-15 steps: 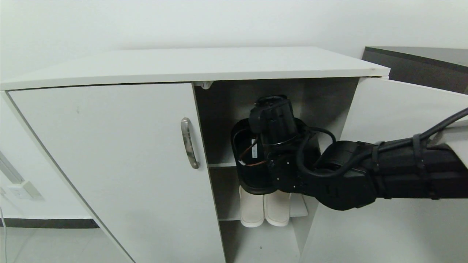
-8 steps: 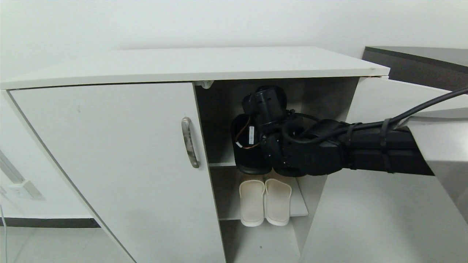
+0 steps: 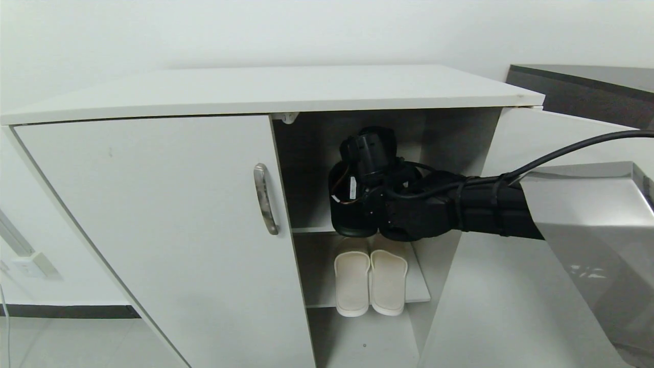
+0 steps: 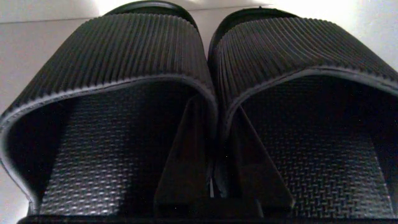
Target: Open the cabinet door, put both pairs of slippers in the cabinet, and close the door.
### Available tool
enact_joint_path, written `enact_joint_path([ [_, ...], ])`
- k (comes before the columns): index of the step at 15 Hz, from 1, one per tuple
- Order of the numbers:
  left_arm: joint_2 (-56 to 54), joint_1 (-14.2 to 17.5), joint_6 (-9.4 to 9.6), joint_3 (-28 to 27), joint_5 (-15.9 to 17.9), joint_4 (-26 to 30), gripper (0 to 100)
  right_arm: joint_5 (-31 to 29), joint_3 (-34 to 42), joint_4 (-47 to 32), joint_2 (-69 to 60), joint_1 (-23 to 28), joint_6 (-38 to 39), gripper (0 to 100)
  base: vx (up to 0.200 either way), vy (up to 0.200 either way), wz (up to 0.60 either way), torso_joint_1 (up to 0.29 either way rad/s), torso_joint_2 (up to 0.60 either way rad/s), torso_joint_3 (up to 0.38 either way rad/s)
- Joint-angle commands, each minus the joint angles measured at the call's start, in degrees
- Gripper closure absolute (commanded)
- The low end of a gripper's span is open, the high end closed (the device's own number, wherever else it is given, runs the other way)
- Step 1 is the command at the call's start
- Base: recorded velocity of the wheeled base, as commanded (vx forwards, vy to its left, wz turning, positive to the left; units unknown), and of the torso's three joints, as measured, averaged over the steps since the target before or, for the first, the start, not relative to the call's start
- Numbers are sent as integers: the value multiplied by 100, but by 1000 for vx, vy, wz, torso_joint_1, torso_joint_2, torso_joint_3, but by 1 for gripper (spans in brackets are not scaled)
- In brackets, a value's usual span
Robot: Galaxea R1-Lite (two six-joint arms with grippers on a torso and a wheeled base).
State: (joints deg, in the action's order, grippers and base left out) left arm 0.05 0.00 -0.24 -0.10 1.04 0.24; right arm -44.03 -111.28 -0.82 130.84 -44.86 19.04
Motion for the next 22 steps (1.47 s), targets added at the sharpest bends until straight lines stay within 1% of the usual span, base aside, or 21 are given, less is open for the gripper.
enact_joint_path([
  [1, 4, 0, -2, 1, 2, 2, 100, 0, -26, 3, 82, -5, -6, 100, 0, 0, 0, 0, 0, 0],
  [6, 4, 0, -11, 1, 2, 2, 100, 0, -26, -24, 99, -5, -23, 100, 0, 0, 0, 0, 0, 0],
  [7, 4, 0, -11, 1, 2, 2, 100, 0, -8, -68, 82, -5, -23, 0, 0, 0, 0, 0, 0, 0],
  [10, 4, 0, -11, 1, 2, 2, 100, -35, 80, -77, 20, -31, -23, 0, 0, 0, 0, 0, 0, 0],
  [15, 4, 0, -28, 1, 2, 2, 100, -62, 598, -33, -340, -181, 3, 0, 0, 0, 0, 0, 0, 0],
  [18, 4, 0, -28, 1, 2, 2, 100, -70, 756, -6, -489, -260, 21, 0, 0, 0, 0, 0, 0, 0],
  [22, 4, 0, -28, 1, 2, 2, 100, -229, 1196, 3, -823, -436, 38, 0, 0, 0, 0, 0, 0, 0],
])
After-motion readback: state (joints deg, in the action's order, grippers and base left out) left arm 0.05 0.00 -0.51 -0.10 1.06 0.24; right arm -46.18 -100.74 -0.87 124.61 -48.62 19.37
